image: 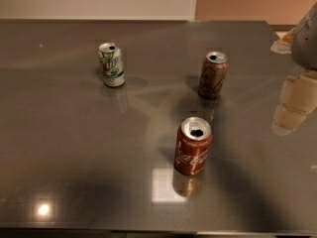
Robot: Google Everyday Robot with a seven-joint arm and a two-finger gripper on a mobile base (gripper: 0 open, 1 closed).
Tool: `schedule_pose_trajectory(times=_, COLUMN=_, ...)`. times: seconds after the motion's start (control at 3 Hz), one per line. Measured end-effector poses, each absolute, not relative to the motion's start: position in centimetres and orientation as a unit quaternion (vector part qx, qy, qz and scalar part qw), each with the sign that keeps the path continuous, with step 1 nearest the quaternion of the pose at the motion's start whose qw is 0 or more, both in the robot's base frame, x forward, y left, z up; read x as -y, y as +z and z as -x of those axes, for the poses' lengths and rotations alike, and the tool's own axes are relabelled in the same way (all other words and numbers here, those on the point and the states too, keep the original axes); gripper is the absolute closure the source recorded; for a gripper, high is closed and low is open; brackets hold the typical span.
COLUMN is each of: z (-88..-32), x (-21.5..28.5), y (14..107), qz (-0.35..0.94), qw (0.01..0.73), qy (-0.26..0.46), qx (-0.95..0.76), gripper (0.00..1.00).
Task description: Move orange can near coke can
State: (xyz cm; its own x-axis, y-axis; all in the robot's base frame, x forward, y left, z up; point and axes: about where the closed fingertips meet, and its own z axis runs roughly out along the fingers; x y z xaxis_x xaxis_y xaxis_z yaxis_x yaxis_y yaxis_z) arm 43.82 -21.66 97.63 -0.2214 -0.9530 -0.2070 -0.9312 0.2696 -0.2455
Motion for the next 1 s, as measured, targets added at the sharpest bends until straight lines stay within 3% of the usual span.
schedule_pose_trajectory(times=1.0, z=-48.5, x=21.3, y=96.9, qz=0.6, qw=0.179, qy=0.006, qx=-0.78, gripper=0.0)
